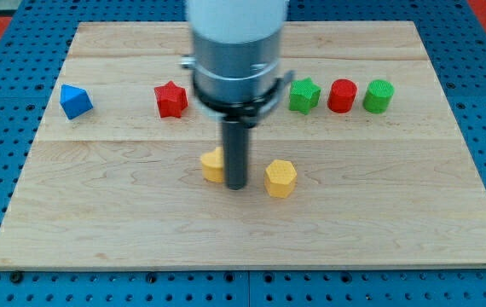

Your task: Push the yellow heart to the red star

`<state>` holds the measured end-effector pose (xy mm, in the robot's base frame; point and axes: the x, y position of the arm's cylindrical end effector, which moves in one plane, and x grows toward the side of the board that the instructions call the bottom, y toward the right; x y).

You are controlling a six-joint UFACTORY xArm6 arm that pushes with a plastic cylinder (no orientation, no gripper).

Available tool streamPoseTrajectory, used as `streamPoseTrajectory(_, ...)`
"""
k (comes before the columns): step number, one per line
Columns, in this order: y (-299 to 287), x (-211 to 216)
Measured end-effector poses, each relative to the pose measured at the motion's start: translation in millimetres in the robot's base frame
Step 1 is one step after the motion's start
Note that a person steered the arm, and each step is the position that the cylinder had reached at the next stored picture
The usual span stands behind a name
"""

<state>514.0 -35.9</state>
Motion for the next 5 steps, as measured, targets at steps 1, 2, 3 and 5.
streamPoseTrajectory(1, -37.9, -15.2)
streamPoseTrajectory(2, -37.9, -52.3)
streamPoseTrajectory(3, -37.9, -72.6)
streamPoseTrajectory(5, -37.9, -105.5)
